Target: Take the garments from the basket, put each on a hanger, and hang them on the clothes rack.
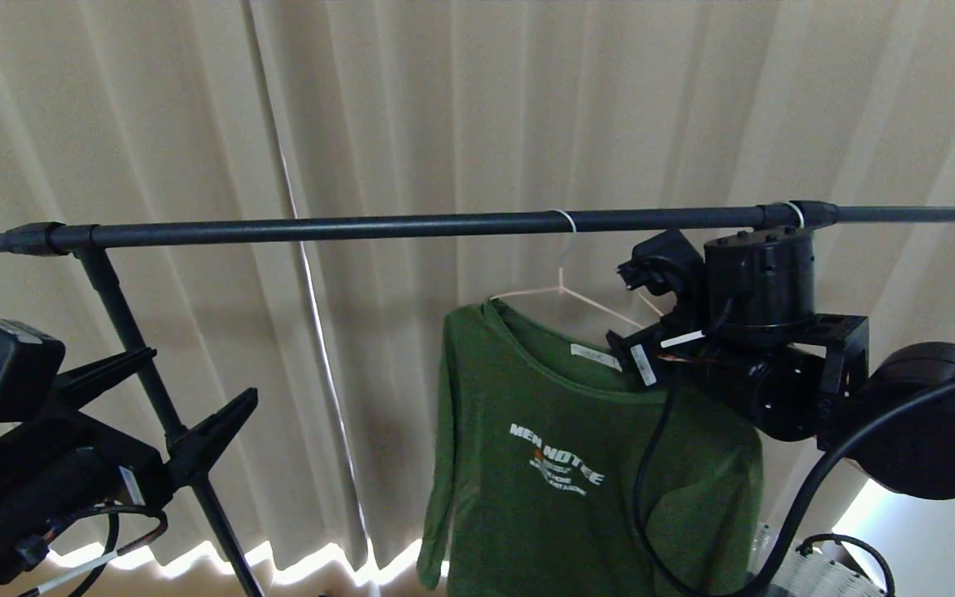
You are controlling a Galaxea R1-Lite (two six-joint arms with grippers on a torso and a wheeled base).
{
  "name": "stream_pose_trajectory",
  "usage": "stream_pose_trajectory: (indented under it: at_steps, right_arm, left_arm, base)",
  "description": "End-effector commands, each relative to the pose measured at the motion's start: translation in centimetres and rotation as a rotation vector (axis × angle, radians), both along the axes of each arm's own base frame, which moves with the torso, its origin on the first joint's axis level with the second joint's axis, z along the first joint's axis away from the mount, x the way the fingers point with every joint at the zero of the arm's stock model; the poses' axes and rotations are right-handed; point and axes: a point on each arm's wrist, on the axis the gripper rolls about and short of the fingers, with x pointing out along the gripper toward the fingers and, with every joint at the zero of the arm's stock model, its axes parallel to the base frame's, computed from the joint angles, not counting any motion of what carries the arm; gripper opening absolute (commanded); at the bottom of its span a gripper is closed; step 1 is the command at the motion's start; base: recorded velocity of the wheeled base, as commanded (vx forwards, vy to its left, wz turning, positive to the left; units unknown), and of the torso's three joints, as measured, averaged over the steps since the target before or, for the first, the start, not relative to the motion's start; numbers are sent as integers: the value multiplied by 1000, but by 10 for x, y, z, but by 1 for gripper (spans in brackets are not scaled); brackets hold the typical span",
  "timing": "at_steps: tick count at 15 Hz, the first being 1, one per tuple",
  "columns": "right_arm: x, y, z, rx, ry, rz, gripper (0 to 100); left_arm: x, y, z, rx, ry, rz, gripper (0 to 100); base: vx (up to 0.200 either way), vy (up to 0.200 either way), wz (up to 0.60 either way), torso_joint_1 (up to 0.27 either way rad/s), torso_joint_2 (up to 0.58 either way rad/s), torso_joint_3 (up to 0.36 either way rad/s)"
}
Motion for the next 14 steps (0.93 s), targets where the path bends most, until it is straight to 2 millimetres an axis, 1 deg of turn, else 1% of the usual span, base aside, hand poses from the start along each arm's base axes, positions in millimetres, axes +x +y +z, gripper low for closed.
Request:
stream_pose_trajectory:
  at_steps: [1, 4, 7, 9, 12, 14]
  right_arm:
    - [-5, 6, 1, 64, 3, 15, 100]
    - [-12, 12, 4, 170, 19, 73, 100]
    - [-16, 10, 10, 199, 15, 114, 100]
    - [-25, 4, 17, 239, -28, 145, 100]
    - [-55, -18, 32, 271, -91, 153, 100]
    - [-75, -40, 37, 265, -107, 134, 100]
  left_arm:
    - [0, 0, -1, 1, 3, -1, 100]
    - [0, 0, -1, 3, 5, -1, 100]
    - [0, 0, -2, 4, 7, -1, 100]
    - [0, 0, -2, 3, 9, -1, 100]
    - [1, 0, -6, 9, 29, -1, 100]
    - [1, 0, -8, 12, 35, -2, 100]
  base:
    - [0, 0, 0, 0, 0, 0]
    - [0, 0, 0, 0, 0, 0]
    - [0, 0, 0, 0, 0, 0]
    - [0, 0, 0, 0, 0, 0]
    - [0, 0, 0, 0, 0, 0]
    - [0, 0, 0, 0, 0, 0]
